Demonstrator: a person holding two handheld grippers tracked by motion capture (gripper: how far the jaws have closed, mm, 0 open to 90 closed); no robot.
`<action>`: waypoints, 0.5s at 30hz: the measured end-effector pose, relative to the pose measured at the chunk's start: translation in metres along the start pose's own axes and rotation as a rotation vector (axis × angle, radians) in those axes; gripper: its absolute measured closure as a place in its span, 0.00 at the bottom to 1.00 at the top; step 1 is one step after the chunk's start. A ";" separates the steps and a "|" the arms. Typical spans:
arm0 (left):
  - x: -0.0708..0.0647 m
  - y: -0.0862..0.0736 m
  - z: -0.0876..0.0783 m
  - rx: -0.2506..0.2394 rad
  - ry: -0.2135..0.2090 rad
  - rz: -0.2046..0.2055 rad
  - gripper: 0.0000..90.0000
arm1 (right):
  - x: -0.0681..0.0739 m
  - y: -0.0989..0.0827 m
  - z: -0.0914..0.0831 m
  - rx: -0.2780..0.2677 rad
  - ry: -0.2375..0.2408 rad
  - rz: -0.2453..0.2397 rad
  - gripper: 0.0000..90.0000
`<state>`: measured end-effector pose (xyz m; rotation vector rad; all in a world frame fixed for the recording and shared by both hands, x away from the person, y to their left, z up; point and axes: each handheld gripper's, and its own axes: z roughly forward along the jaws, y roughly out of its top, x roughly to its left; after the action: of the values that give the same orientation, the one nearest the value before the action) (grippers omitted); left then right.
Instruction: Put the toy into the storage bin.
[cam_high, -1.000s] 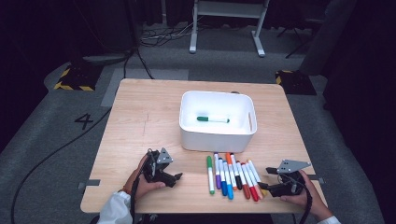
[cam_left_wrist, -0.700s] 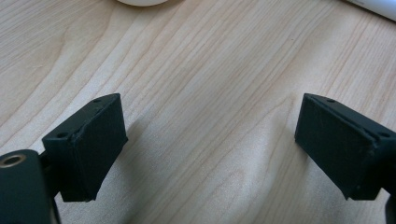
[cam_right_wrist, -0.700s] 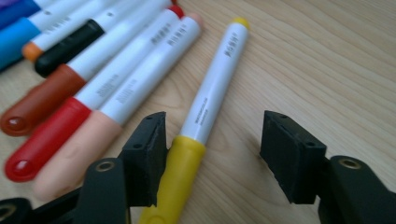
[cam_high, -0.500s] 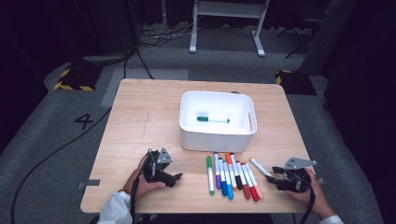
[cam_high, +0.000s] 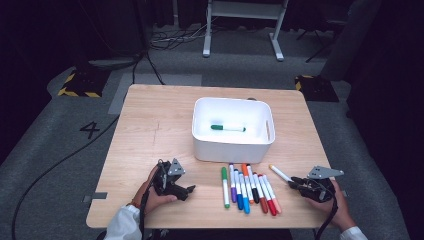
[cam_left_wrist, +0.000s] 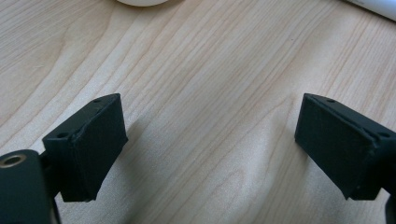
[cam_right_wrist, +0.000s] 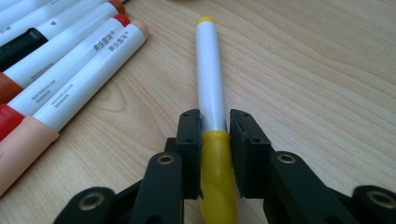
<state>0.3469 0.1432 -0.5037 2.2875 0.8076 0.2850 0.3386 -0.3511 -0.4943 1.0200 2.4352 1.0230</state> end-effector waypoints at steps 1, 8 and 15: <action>0.000 0.000 0.000 0.000 0.000 0.000 0.10 | 0.000 0.000 0.000 0.000 -0.001 -0.003 0.84; 0.000 0.000 0.000 0.000 -0.001 0.000 0.10 | 0.001 0.005 -0.012 -0.041 0.002 -0.029 0.84; 0.000 0.000 0.000 0.000 -0.001 0.000 0.10 | 0.001 0.012 -0.027 -0.082 -0.008 -0.043 0.84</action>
<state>0.3470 0.1432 -0.5037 2.2872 0.8072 0.2834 0.3298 -0.3585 -0.4669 0.9387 2.3776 1.0926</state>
